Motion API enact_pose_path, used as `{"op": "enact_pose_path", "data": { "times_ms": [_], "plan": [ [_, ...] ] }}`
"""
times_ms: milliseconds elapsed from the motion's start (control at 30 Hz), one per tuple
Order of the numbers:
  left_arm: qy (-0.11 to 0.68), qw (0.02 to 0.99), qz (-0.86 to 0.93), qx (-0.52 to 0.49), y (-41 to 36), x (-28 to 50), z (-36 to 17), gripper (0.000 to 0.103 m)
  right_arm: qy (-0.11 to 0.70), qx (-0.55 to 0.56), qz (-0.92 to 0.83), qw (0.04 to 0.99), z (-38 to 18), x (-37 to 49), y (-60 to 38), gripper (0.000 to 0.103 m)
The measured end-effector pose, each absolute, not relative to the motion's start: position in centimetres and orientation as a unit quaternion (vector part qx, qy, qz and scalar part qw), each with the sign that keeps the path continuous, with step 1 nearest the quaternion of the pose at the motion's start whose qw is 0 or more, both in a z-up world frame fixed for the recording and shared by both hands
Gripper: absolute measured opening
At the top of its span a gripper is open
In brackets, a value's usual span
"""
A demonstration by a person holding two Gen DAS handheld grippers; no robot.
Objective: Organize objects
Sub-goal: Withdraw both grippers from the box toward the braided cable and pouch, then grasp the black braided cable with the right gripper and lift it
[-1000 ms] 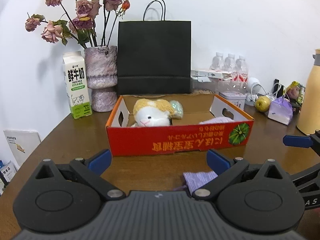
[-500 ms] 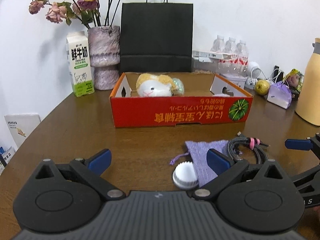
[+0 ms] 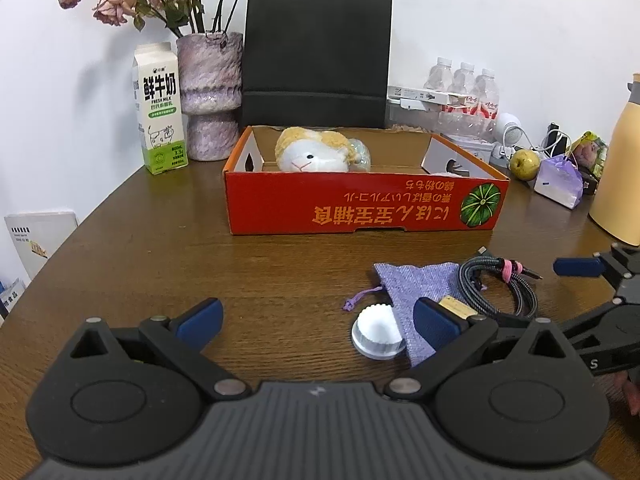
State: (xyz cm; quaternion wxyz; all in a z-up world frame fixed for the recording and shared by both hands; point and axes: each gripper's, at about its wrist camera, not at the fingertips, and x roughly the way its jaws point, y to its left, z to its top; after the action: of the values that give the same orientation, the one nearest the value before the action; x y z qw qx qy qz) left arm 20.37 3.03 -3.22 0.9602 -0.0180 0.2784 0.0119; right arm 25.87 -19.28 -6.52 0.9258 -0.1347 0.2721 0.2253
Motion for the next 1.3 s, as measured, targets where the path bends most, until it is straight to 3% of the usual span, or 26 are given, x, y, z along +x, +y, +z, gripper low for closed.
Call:
{"op": "enact_pose_path", "data": {
  "times_ms": [1133, 1300],
  "plan": [
    [0.298, 0.953, 0.036, -0.035, 4.2, 21.4, -4.1, 0.103, 0.328, -0.098, 0.308, 0.888, -7.4, 31.2, -19.5, 0.103],
    [0.299, 0.953, 0.037, -0.040, 4.4, 21.5, -4.1, 0.103, 0.314, -0.108, 0.308, 0.891, -7.2, 30.5, -19.3, 0.096]
  ]
}}
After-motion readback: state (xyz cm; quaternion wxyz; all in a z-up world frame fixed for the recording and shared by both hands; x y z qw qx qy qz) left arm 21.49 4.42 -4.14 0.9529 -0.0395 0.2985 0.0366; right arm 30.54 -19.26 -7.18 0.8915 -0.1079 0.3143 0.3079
